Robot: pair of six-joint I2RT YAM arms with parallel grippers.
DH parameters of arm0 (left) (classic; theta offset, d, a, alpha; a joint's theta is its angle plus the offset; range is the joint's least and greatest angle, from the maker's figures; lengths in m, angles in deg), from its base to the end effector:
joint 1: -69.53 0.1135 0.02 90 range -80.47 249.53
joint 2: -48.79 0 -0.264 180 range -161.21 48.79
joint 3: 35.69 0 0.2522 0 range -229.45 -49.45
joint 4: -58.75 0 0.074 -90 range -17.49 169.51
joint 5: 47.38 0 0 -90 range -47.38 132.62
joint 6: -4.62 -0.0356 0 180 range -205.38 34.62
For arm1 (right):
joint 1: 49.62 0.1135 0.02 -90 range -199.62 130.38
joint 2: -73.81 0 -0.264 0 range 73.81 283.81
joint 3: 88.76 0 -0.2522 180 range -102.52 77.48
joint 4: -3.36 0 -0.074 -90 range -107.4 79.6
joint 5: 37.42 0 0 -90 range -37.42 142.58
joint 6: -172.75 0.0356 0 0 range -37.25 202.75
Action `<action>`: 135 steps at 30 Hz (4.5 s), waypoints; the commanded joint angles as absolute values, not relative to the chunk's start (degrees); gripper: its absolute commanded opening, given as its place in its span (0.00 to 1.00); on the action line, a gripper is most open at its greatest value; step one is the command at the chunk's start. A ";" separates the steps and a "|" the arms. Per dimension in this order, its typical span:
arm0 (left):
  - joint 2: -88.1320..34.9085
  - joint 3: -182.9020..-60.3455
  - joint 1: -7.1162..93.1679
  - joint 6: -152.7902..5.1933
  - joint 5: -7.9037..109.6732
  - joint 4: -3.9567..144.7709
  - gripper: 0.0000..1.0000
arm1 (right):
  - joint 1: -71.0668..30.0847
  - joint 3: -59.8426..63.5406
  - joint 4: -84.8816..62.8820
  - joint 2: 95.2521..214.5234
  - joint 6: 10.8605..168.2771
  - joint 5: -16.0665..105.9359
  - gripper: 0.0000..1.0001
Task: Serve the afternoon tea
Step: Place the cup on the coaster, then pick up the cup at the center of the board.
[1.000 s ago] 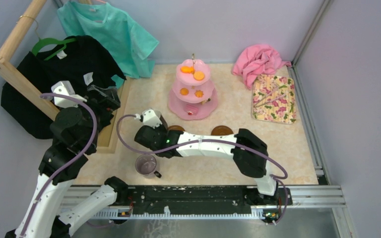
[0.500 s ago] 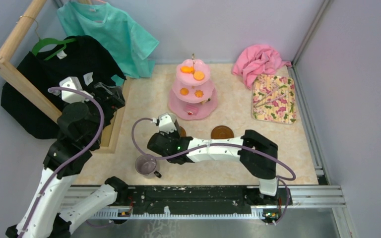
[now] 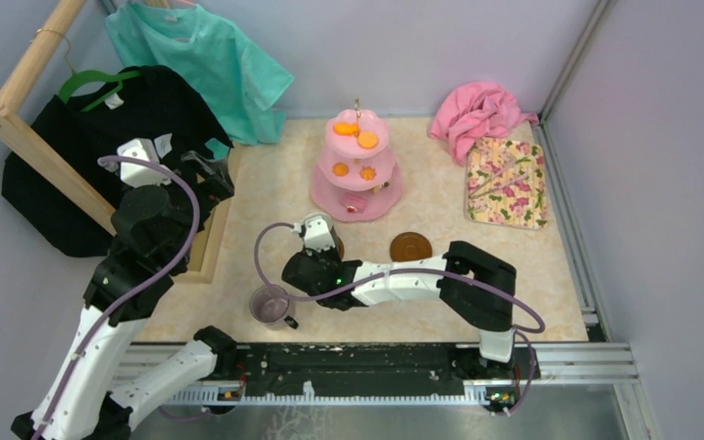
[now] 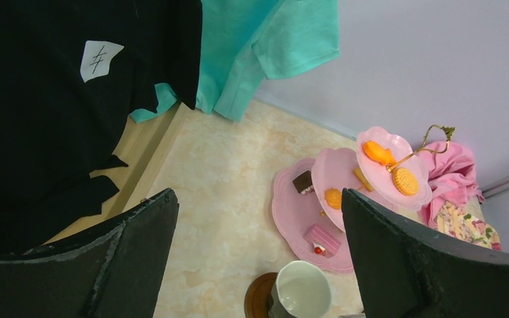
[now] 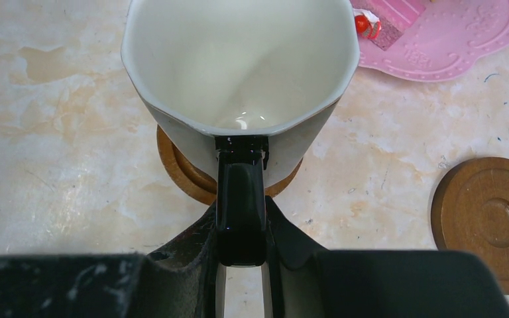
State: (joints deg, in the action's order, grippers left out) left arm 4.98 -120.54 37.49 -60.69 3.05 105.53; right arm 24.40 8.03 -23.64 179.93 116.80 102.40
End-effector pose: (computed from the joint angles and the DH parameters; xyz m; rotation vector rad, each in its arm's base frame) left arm 0.1143 -0.0448 0.4517 -0.4091 1.5995 -0.1777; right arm 0.1330 0.3656 0.1948 -0.3757 2.0533 0.0465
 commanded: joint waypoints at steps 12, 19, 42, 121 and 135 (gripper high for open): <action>3.77 -121.75 37.66 -63.51 2.78 105.59 0.97 | 23.69 8.12 -10.23 175.77 114.78 107.68 0.00; 4.27 -120.62 37.70 -64.12 2.33 105.55 0.98 | 23.68 10.01 -9.37 176.97 117.06 106.98 0.00; 4.99 -119.79 37.66 -62.97 1.67 106.75 0.98 | 24.25 12.18 -14.15 180.25 125.24 104.16 0.08; -3.70 -126.01 38.49 -56.25 -2.59 112.26 0.99 | 29.44 5.32 -36.28 163.07 92.43 51.77 0.79; -4.43 -132.11 38.68 -56.58 -3.80 116.63 0.99 | 30.32 5.66 -26.49 174.11 96.60 59.87 0.79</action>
